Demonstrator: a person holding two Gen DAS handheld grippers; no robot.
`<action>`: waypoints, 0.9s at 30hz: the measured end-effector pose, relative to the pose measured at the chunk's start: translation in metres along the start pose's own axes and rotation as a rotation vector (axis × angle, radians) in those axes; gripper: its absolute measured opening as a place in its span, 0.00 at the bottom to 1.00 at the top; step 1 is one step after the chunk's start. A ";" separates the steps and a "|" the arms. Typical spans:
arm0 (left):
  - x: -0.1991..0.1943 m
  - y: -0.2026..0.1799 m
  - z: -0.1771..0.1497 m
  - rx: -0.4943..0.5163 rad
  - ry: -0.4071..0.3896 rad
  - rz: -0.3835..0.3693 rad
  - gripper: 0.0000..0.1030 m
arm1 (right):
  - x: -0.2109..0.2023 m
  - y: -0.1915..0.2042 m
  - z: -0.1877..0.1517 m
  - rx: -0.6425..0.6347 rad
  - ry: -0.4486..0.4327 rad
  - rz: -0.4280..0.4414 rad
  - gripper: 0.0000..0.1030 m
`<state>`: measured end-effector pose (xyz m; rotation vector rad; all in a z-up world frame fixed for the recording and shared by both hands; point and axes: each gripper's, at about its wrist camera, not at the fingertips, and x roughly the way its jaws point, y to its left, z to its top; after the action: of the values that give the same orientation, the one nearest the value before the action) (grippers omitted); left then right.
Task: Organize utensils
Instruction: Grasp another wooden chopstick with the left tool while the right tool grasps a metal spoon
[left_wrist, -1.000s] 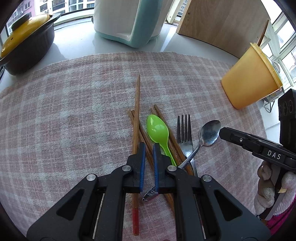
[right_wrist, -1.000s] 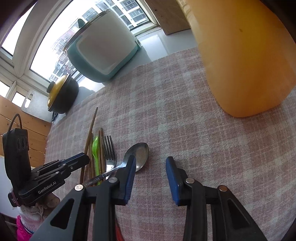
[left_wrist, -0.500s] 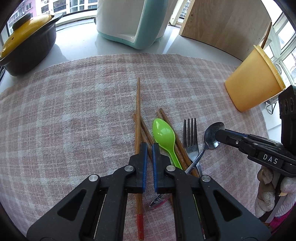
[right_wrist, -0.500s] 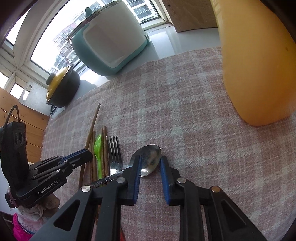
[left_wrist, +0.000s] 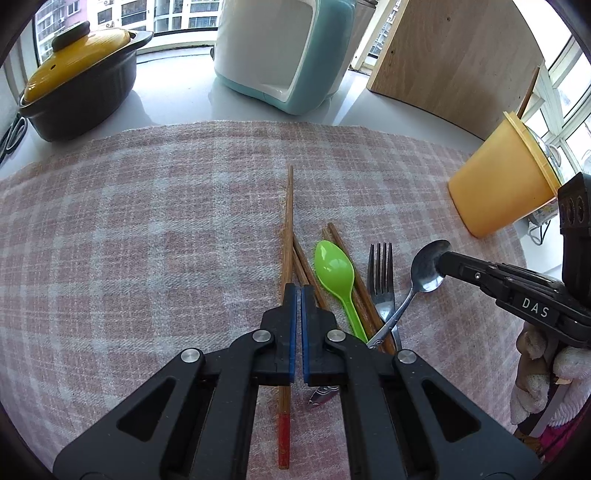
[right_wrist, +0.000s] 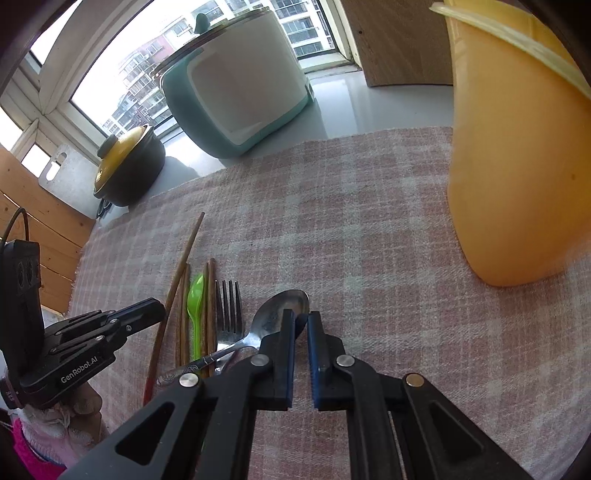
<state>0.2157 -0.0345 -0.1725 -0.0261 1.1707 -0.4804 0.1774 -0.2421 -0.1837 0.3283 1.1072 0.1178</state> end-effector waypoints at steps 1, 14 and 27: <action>0.000 0.000 0.000 -0.001 -0.001 0.001 0.00 | -0.002 0.001 0.001 -0.009 -0.005 -0.001 0.03; 0.020 -0.006 0.004 0.050 0.056 0.076 0.04 | -0.012 0.004 0.004 -0.055 -0.010 -0.019 0.03; 0.017 -0.003 0.003 0.038 0.005 0.048 0.04 | -0.016 0.016 0.005 -0.112 -0.022 -0.027 0.02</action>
<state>0.2223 -0.0445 -0.1855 0.0363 1.1643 -0.4602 0.1759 -0.2319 -0.1628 0.2135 1.0782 0.1515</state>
